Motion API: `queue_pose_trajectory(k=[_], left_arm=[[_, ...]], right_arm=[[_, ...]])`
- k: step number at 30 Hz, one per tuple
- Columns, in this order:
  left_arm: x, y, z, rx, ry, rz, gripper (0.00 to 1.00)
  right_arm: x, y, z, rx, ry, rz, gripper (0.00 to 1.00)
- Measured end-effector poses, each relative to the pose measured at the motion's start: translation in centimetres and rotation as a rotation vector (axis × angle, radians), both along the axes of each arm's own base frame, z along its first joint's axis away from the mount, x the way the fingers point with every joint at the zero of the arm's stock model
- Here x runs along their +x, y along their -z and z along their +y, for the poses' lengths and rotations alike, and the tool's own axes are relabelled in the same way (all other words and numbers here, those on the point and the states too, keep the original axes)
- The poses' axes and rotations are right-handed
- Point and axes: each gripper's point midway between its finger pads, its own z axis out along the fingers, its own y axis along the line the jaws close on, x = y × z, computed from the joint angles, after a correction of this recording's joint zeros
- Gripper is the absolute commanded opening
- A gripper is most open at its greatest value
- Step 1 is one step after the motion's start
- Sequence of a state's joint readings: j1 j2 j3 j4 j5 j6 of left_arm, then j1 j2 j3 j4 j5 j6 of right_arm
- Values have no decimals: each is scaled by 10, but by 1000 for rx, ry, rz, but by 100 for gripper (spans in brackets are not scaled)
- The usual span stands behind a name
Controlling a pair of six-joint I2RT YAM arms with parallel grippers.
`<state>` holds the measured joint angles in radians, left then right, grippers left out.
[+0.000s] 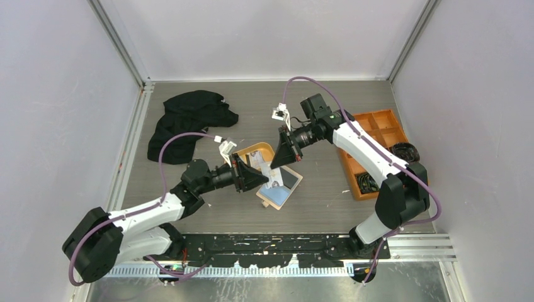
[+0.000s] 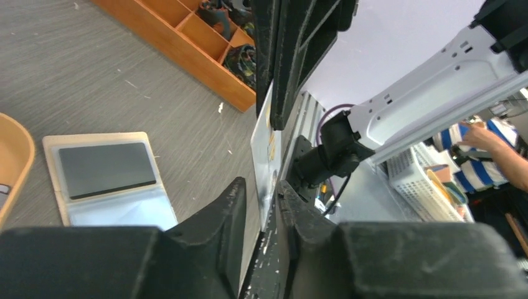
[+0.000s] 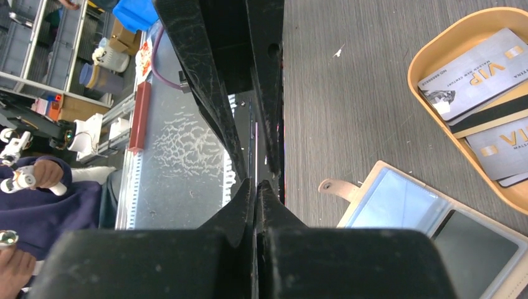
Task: Put the credit cards into the card holder
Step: Pick up the credit card from the storage box.
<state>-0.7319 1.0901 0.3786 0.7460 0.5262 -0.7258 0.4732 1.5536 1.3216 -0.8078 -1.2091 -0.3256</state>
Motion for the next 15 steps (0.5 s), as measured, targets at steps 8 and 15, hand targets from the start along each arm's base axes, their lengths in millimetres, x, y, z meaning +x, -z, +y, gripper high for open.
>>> queue_pose_trajectory(k=[8, 15], left_arm=[[10, 1, 38, 3, -241, 67, 64], [9, 36, 71, 61, -424, 300, 58]], right_arm=[[30, 20, -29, -66, 156, 46, 1], [47, 78, -55, -237, 279, 132, 1]])
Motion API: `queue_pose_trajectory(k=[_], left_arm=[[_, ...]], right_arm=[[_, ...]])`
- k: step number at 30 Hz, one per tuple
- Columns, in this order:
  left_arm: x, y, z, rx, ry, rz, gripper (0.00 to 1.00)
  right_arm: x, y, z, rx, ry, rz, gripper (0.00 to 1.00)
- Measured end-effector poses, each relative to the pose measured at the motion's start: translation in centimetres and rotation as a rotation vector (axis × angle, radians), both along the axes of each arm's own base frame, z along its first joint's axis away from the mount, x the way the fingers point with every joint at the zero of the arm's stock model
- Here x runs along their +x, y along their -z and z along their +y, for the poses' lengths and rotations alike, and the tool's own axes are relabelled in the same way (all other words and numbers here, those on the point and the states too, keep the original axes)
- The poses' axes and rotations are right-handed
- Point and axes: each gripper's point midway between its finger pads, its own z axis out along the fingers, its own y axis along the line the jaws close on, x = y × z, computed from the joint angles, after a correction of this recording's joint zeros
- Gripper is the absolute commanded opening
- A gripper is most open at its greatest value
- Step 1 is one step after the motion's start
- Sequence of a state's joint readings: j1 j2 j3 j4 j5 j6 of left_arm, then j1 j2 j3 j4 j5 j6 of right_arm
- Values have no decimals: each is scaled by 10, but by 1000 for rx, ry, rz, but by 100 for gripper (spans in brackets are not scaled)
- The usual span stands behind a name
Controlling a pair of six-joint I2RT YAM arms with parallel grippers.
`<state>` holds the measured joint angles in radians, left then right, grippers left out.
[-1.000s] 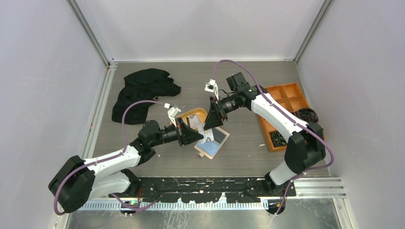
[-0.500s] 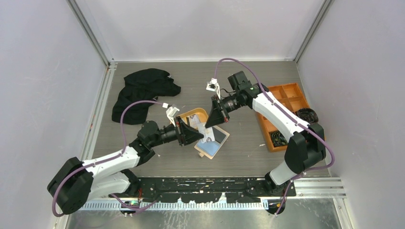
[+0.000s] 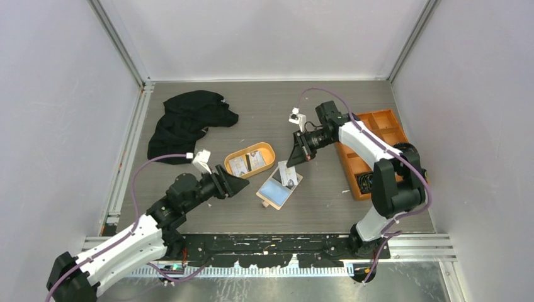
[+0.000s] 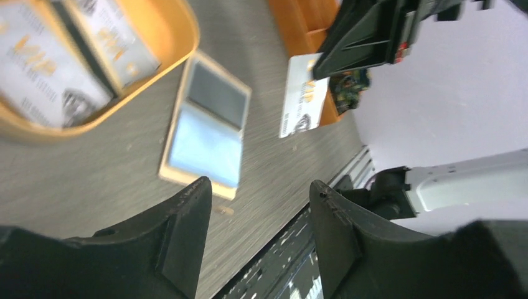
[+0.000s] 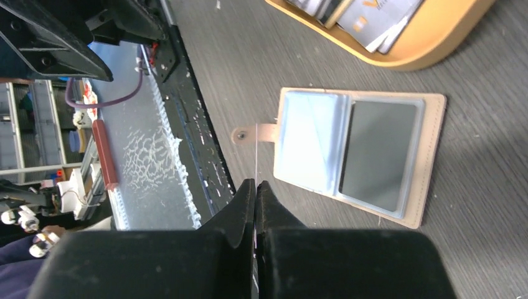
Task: Put the credit cards into the card holder
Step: Pick up the credit card from the storage box, then move the storage box to the center of the board.
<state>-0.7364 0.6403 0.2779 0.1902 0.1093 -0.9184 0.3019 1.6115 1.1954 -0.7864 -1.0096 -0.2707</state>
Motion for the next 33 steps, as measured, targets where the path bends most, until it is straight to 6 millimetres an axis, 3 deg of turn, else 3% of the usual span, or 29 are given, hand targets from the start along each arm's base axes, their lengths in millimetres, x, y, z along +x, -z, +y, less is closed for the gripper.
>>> queue_pose_trajectory(k=[6, 12, 14, 18, 20, 25, 33], left_arm=[[-6, 60, 7, 107, -88, 243, 57], [-8, 99, 11, 246, -135, 288, 57], [-6, 105, 12, 269, -148, 290, 55], [5, 117, 15, 313, -192, 277, 39], [12, 123, 14, 337, -210, 267, 36], [32, 128, 1, 401, -212, 229, 19], [86, 118, -27, 479, -240, 164, 14]], right_arm=[[3, 36, -6, -83, 6, 85, 1], [4, 41, -8, -110, 0, 86, 1], [5, 41, -9, -114, -2, 80, 1], [7, 43, -9, -119, -9, 82, 1], [8, 45, -8, -122, -13, 89, 1], [6, 46, -9, -124, -20, 102, 1], [6, 42, -8, -115, -30, 95, 1]])
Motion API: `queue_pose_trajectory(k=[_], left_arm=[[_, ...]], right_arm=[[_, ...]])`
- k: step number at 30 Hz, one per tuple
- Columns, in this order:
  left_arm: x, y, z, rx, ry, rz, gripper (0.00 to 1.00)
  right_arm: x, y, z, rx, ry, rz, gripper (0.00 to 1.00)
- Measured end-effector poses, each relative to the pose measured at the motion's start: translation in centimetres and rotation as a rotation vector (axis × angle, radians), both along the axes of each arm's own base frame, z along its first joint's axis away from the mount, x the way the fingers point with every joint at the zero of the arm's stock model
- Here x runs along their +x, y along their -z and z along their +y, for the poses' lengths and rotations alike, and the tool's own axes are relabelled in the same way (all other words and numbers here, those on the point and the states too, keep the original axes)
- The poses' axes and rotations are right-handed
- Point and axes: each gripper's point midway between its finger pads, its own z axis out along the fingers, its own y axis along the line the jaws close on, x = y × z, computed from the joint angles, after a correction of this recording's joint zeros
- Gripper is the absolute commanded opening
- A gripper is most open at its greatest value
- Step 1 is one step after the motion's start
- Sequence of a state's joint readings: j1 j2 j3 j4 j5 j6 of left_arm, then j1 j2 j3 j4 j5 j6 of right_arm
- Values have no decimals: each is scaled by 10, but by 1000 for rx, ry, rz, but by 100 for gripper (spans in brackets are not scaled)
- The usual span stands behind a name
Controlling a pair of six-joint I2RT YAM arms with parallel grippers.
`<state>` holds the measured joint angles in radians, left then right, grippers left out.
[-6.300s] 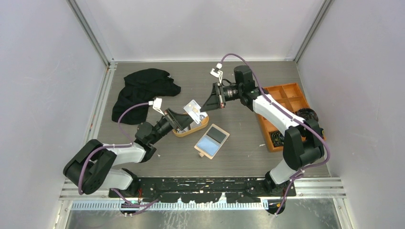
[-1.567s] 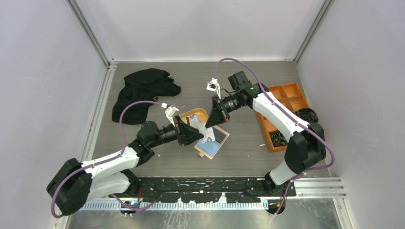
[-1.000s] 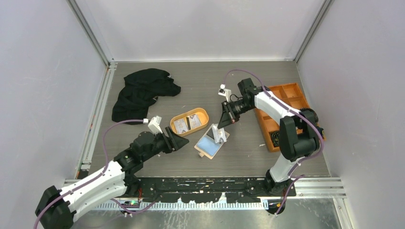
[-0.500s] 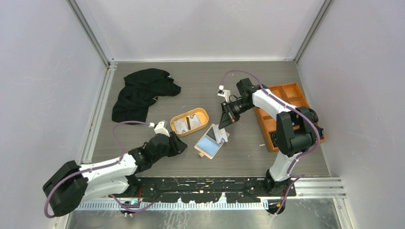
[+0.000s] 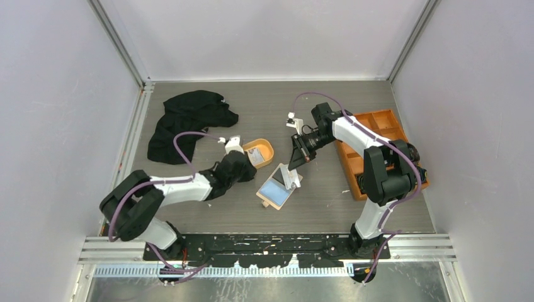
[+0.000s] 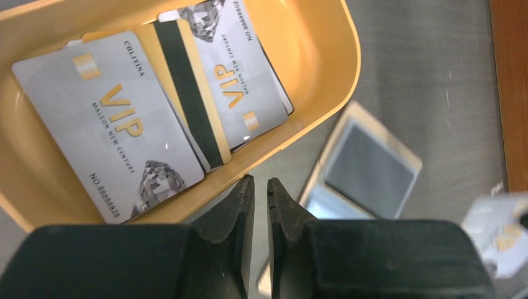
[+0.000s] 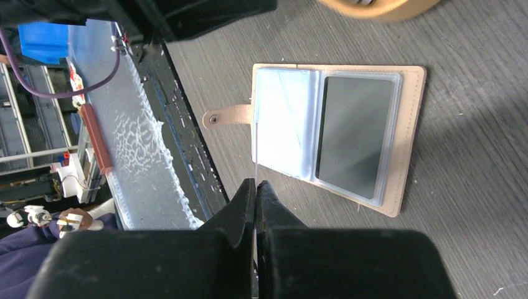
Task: Put the credit cards into the card holder
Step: Move the storage box to the center of the board.
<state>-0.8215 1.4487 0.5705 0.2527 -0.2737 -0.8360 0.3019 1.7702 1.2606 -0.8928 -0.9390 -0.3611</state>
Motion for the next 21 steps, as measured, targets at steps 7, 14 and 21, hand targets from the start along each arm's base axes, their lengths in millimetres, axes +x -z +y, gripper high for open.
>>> queue_pose_trajectory(k=[7, 14, 21], left_arm=[[73, 1, 6, 45, -42, 0, 15], [102, -3, 8, 32, 11, 5, 23], [25, -47, -17, -51, 193, -19, 47]], right_arm=[[1, -1, 0, 1, -1, -4, 1], [10, 3, 0, -13, 3, -52, 1], [16, 7, -1, -26, 8, -85, 1]])
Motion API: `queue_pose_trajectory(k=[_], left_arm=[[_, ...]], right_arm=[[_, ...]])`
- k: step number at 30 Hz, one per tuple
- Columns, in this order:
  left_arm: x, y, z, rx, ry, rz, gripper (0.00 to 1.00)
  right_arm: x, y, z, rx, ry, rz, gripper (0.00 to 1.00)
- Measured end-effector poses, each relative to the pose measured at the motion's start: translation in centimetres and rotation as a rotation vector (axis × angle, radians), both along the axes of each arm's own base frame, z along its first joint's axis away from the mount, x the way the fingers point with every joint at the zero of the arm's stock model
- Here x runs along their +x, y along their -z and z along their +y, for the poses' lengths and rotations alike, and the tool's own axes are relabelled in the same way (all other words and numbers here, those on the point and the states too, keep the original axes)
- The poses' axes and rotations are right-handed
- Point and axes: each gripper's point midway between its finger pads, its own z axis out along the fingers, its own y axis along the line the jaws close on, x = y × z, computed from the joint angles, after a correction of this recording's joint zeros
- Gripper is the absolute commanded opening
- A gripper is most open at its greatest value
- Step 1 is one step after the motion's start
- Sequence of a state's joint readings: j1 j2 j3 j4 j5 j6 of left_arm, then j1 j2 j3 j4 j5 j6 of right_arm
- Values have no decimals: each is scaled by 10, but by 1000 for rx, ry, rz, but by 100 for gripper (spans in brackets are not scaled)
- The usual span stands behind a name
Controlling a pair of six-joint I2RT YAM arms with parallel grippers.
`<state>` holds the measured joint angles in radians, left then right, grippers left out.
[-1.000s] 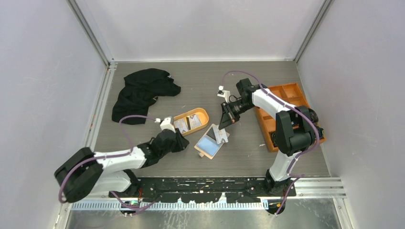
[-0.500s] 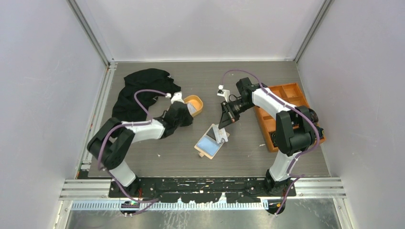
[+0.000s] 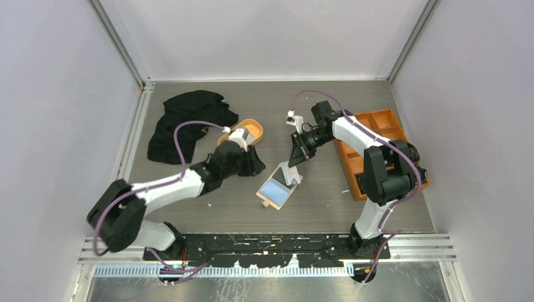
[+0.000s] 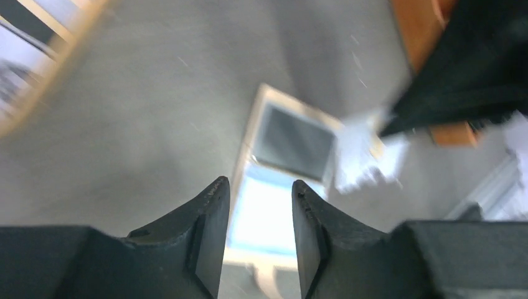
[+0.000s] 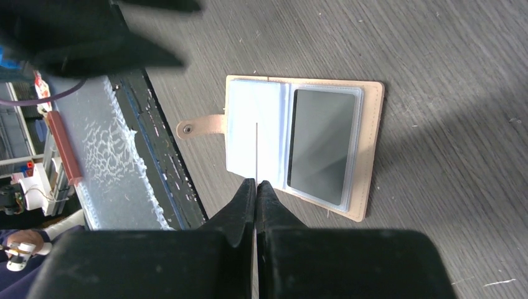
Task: Put the credit cards into the card holder
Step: Move the storage box to the center of the board, then insert the credit card into the card holder.
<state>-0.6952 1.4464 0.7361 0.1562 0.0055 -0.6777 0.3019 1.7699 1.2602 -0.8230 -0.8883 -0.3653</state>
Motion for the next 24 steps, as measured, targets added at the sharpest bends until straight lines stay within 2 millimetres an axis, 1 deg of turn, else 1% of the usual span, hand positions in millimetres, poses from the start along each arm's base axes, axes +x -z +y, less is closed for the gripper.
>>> queue_pose_trajectory(k=[2, 5, 7, 9, 11, 13, 15, 17, 19, 22, 24], left_arm=[[-36, -10, -10, -19, 59, -4, 50], [-90, -14, -17, -28, 98, 45, 51], [-113, -14, -16, -22, 74, 89, 51], [-126, -10, -11, -9, 13, 130, 53], [-137, 1, -2, 41, -72, 177, 53], [-142, 11, 5, 97, -151, 214, 53], [-143, 16, 7, 142, -220, 239, 53], [-142, 19, 5, 178, -280, 256, 53], [-139, 21, -2, 204, -325, 267, 54], [-137, 27, -14, 221, -355, 278, 54], [-138, 34, -16, 231, -365, 287, 52]], right_arm=[[0, 0, 0, -1, 0, 0, 1], [0, 0, 0, -1, 0, 1, 1], [0, 0, 0, -1, 1, 2, 1], [0, 0, 0, -1, 1, 2, 1], [0, 0, 0, -1, 1, 3, 1], [0, 0, 0, -2, 1, 3, 1], [-1, 0, 0, -2, 1, 5, 1], [-1, 0, 0, -3, 1, 5, 1], [-1, 0, 0, -3, 1, 7, 1], [-2, 0, -1, -5, 1, 10, 1], [-2, 0, -1, -5, 1, 12, 1]])
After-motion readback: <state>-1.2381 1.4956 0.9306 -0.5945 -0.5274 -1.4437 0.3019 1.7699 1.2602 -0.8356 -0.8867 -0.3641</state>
